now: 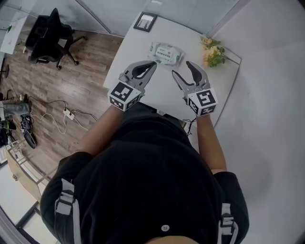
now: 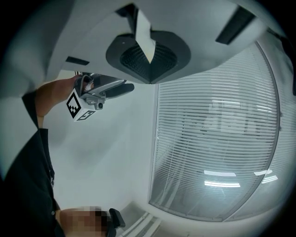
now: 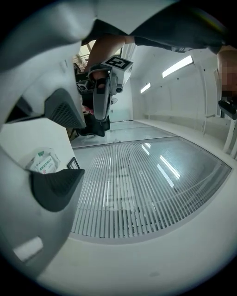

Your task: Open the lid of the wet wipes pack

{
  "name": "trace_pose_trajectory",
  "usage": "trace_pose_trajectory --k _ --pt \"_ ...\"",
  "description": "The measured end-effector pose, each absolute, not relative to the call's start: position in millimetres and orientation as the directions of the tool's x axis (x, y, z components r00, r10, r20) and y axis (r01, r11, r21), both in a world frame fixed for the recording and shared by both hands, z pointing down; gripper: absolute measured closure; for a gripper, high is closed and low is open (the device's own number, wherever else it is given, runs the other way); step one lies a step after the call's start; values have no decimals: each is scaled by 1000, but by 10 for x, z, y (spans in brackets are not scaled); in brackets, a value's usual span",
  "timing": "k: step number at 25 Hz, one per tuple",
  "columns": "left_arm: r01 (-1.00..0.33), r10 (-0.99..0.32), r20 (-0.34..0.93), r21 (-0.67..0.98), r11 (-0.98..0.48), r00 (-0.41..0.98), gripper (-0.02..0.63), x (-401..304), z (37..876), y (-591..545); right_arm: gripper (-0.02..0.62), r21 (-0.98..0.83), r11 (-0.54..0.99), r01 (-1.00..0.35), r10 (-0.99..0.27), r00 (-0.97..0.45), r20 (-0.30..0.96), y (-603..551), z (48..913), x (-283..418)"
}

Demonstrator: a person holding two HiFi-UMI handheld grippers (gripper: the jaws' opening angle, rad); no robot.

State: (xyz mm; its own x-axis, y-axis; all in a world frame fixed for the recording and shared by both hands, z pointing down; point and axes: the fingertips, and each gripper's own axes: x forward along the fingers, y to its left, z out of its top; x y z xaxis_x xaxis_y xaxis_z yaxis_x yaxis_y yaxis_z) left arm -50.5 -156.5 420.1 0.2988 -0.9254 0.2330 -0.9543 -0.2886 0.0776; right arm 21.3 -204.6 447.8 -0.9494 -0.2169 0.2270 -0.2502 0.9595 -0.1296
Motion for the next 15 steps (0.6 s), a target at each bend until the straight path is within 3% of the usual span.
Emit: trace_pose_trajectory --k 15 --pt "-952 -871 388 173 -251 300 601 -1130 5222 -2161 313 -130 959 -250 -166 -873 459 -2531 5529 -451"
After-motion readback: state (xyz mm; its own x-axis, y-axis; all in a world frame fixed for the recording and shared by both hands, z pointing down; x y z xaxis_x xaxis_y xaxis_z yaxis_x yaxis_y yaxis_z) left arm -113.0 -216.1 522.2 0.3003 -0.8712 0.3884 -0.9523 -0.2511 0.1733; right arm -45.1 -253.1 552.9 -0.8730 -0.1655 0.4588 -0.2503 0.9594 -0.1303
